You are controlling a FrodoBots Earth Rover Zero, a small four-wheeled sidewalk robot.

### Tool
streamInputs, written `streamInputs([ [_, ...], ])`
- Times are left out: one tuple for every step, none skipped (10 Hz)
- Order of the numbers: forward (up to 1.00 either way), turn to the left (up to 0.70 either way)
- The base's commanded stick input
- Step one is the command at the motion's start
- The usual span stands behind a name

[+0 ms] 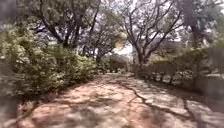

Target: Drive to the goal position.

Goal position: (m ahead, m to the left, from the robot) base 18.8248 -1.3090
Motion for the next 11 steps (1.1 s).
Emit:
streamInputs([
  [0.7,0.0],
  [0.7,0.0],
  [0.7,0.0],
  [0.7,0.0],
  [0.7,0.0],
  [0.7,0.0],
  [0.7,0.0],
  [0.7,0.0],
  [0.7,0.0],
  [0.7,0.0],
  [0.7,0.0],
])
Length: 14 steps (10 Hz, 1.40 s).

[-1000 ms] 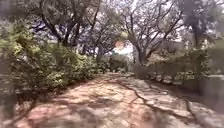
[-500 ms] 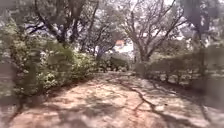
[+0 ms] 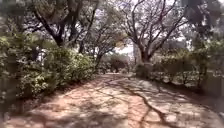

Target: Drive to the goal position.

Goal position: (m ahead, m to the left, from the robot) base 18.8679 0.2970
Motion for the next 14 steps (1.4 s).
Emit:
streamInputs([
  [0.7,0.0],
  [0.7,0.0],
  [0.7,0.0],
  [0.7,0.0],
  [0.7,0.0],
  [0.7,0.0],
  [0.7,0.0],
  [0.7,0.0],
  [0.7,0.0],
  [0.7,0.0],
  [0.7,0.0],
  [0.7,-0.13],
  [0.7,-0.3],
  [0.7,-0.35],
])
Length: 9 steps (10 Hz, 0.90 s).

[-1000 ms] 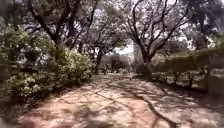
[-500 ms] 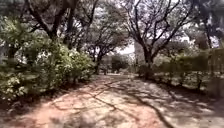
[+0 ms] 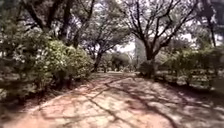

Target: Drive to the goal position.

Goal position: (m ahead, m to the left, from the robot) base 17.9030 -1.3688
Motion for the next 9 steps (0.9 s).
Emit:
streamInputs([
  [0.7,-0.35],
  [0.7,-0.35],
  [0.7,-0.35],
  [0.7,0.0],
  [0.7,0.0],
  [0.7,0.0],
  [0.7,0.0],
  [0.7,0.0],
  [0.7,0.0],
])
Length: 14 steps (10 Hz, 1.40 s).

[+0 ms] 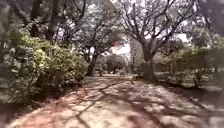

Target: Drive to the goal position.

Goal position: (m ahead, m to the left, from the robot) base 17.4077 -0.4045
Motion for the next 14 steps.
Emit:
streamInputs([
  [0.7,0.0],
  [0.7,0.0],
  [0.7,0.0],
  [0.7,0.0],
  [0.7,0.0],
  [0.7,0.0],
  [0.7,0.0],
  [0.7,0.0],
  [0.7,0.0],
  [0.7,0.0],
  [0.7,0.0],
  [0.7,0.0],
  [0.7,0.0],
  [0.7,0.0],
])
